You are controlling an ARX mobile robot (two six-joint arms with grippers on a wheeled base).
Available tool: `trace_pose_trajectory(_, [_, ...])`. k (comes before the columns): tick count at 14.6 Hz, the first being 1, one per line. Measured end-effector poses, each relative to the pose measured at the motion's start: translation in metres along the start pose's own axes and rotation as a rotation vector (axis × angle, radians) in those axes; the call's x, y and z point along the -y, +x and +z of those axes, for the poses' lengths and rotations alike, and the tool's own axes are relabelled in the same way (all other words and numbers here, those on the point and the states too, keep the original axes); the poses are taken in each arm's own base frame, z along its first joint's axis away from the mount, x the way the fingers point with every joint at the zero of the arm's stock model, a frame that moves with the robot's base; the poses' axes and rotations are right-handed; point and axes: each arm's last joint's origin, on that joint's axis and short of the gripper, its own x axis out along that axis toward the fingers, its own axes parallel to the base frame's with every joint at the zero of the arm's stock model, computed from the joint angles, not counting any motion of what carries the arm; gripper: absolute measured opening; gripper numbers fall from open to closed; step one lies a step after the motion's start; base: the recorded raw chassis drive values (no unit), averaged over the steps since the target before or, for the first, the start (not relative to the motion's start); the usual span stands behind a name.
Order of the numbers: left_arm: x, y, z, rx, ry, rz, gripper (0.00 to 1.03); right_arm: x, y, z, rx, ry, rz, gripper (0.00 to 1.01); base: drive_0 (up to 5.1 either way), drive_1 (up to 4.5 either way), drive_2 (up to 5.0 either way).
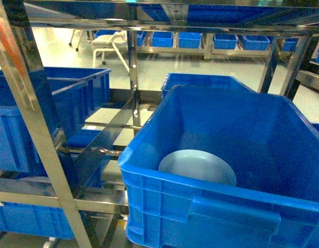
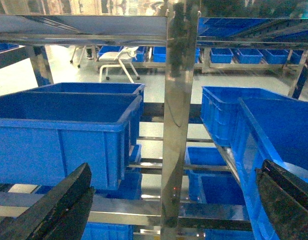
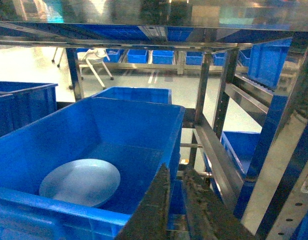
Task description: Place blue tray on left shelf second layer neatly
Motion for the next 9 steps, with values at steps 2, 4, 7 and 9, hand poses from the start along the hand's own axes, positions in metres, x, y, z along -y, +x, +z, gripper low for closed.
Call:
trace_pose_trajectory(2, [0.0000,0.0000,0.0000,0.000,0.000,0.000,0.98,0.0000,0.0000,0.0000,0.000,0.000,0.000,0.30,0.0,0.00,0.0])
trace_pose_trajectory(4, [0.0000,0.0000,0.0000,0.000,0.000,0.000,0.98,0.0000,0.0000,0.0000,0.000,0.000,0.000,0.59,0.0,0.00,0.0])
trace_pose_trajectory(7, [0.0000,0.0000,0.0000,0.000,0.000,0.000,0.98,0.0000,0.0000,0.0000,0.000,0.001,0.000,1.00,0.0,0.00,0.0])
trace_pose_trajectory(9, [0.0000,0.0000,0.0000,0.000,0.000,0.000,0.98,0.0000,0.0000,0.0000,0.000,0.000,0.000,0.98,0.0,0.00,0.0])
